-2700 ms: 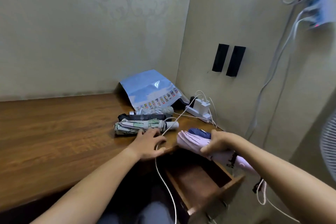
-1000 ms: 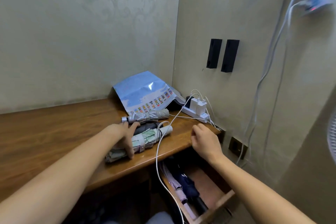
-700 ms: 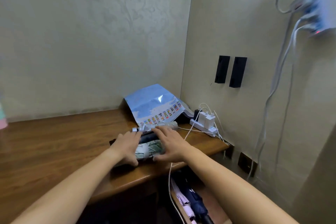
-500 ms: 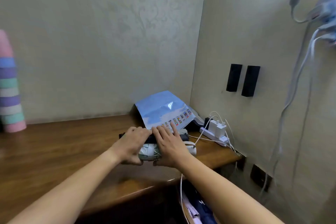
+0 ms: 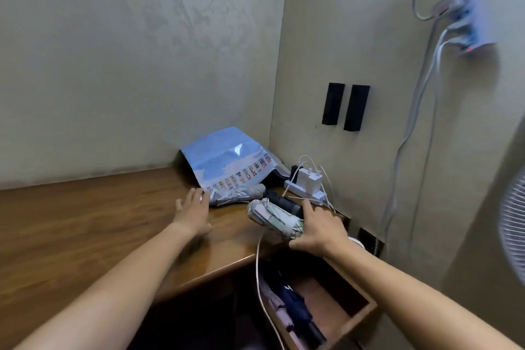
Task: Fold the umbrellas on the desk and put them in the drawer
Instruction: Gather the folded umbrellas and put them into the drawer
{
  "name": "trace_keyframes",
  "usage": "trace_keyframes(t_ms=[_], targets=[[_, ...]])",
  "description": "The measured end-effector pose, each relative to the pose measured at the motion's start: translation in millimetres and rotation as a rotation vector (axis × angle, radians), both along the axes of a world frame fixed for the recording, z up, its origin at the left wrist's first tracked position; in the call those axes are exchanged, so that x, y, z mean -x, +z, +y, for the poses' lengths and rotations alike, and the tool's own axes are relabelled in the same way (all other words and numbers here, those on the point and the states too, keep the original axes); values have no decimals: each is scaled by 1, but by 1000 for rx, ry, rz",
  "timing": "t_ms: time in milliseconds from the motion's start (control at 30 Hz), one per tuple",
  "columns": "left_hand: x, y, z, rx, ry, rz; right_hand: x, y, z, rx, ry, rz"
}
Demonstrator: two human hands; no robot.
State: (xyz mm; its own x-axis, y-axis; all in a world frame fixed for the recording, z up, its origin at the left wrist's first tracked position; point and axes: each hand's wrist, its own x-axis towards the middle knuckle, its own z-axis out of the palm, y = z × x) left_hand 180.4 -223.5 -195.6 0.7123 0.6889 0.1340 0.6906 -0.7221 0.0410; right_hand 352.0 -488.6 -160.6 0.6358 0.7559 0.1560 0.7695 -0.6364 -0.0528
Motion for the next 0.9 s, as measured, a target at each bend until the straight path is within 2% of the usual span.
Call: trace_keyframes(t_ms=[133,233,400,600,900], targets=[[-30,-2,-2,14,-9,82,-20,-13,-58,131,-100,-29],[-53,-5,-7,31,-47,118,-24,-31,-93,144,-203,40],[-71,-13,-24,50,-97,114,-20,-53,-118,301,-299,73],[-58,-36,-10,92,-109,71,-18,-91,-86,259,-386,222],[-64,-44,19,56,-117,1,-39,-148,-23,246,-383,350]])
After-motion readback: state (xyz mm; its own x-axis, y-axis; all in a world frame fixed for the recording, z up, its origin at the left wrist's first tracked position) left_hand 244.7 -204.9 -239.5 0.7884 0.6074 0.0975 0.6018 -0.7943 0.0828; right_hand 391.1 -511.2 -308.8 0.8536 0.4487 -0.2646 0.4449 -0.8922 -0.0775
